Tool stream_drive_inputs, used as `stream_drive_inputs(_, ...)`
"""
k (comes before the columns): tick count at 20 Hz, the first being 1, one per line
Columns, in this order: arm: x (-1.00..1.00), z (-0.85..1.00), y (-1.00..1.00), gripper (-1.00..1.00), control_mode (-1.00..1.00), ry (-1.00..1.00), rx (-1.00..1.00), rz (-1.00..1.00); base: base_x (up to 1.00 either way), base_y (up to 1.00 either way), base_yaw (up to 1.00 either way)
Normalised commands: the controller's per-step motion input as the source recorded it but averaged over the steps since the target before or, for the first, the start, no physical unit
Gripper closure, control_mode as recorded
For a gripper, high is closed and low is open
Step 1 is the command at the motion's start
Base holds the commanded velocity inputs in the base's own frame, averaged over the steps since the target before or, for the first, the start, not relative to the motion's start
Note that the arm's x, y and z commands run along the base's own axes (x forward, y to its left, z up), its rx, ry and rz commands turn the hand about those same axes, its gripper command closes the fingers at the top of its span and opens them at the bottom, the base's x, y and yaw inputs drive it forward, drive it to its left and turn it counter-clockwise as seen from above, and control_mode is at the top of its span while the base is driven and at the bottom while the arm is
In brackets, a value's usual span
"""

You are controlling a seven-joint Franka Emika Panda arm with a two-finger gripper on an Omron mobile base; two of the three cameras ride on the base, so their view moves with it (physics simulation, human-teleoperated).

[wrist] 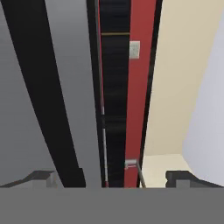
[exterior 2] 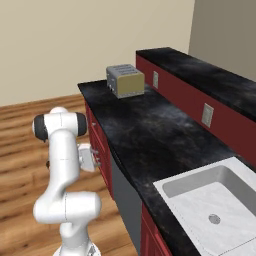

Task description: Open the dishwasher door and pull out the top rack.

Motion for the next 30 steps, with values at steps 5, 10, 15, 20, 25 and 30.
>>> stream_drive_inputs(5, 0.01, -0.03, -0.23, -1.0, -1.0, -0.06, 0.0, 0.29, 0.0, 0.0, 0.0)
stream_drive_inputs(10, 0.15, -0.01, -0.22, -1.0, -1.0, -0.03, 0.0, 0.21, 0.0, 0.0, 0.0)
stream_drive_inputs(15, 0.19, -0.05, -0.07, -1.0, -1.0, 0.0, 0.0, 0.11, 0.0, 0.0, 0.0)
stream_drive_inputs(20, 0.14, -0.1, 0.0, -1.0, -1.0, 0.0, 0.0, 0.07, 0.0, 0.0, 0.0)
stream_drive_inputs(25, 0.18, -0.23, 0.0, -1.0, -1.0, 0.0, 0.0, 0.04, 0.0, 0.0, 0.0)
stream_drive_inputs(30, 0.23, -0.24, 0.0, -1.0, -1.0, 0.0, 0.0, 0.01, 0.0, 0.0, 0.0)
